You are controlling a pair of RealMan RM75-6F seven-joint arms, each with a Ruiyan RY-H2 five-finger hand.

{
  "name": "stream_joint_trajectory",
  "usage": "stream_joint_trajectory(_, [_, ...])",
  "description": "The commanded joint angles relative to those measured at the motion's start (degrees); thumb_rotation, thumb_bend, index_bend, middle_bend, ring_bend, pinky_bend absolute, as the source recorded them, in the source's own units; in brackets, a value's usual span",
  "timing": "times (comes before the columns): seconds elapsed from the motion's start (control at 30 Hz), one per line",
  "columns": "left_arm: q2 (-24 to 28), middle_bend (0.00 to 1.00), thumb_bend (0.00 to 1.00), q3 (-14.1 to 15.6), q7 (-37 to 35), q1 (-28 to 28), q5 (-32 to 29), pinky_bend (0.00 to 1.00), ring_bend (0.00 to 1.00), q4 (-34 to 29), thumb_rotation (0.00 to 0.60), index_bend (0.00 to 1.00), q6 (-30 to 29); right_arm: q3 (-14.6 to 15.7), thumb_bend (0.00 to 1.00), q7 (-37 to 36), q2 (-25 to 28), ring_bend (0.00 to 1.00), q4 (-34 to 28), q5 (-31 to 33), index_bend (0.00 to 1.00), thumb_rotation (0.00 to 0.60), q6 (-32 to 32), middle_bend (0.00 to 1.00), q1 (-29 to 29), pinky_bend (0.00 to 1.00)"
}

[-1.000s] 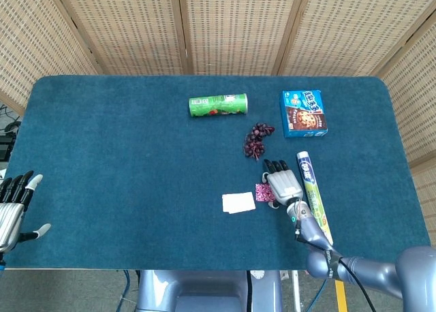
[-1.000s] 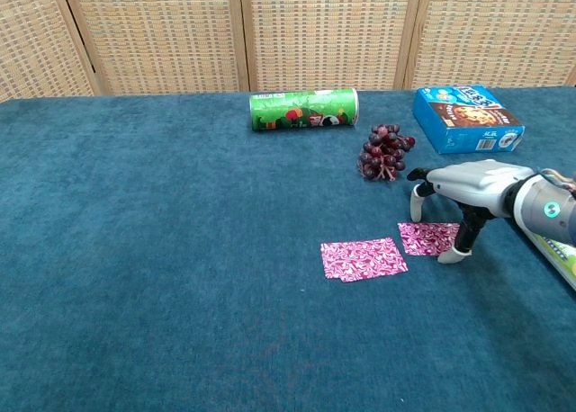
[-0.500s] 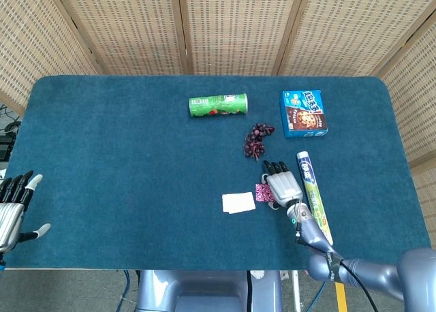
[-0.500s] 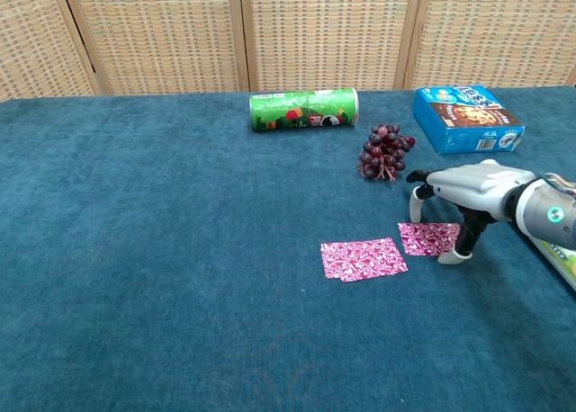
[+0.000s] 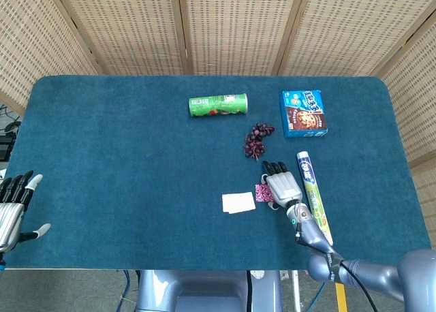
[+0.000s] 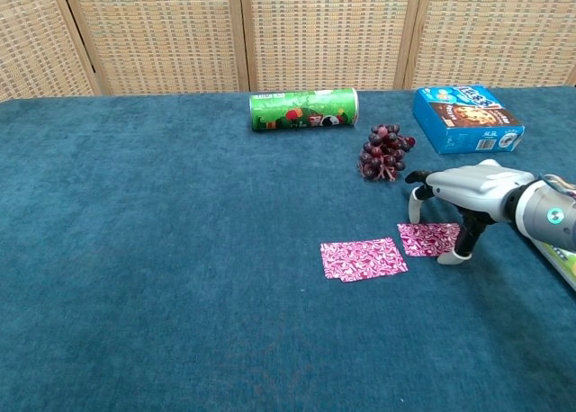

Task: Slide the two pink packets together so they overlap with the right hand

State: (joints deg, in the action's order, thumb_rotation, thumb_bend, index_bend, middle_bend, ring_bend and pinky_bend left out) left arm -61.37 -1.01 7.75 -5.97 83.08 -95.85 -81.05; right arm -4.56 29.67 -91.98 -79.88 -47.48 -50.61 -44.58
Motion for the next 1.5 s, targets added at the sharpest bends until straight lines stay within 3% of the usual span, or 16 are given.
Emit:
stream_joint_trajectory(0.03, [0.01, 0.0, 0.0, -0.01, 0.01, -0.01, -0.01, 0.0, 0.0, -0.03, 0.6, 0.0, 0.01, -0.02, 0.35, -0.09, 0.07, 0.0, -0.07, -0.18, 0.58, 0.6, 0.02, 0.0, 0.08, 0.0])
stream_joint_trajectory(0.87, [-0.03, 0.0, 0.0, -0.02, -0.02, 0.0, 0.01, 0.0, 0.0, 0.0, 0.6, 0.0, -0.04, -0.25, 0.44, -1.22, 0.06, 0.0, -0.12, -2.11, 0.61, 0.6, -0.08, 0.0, 0.87, 0.0])
stream_joint_trajectory(1.5, [-0.06, 0.0, 0.0, -0.03, 0.05, 0.0, 0.02, 0.0, 0.0, 0.02, 0.6, 0.0, -0.06, -0.64, 0.44, -1.14, 0.47, 0.0, -0.73, -2.35, 0.61, 0.6, -0.22, 0.0, 1.13, 0.0])
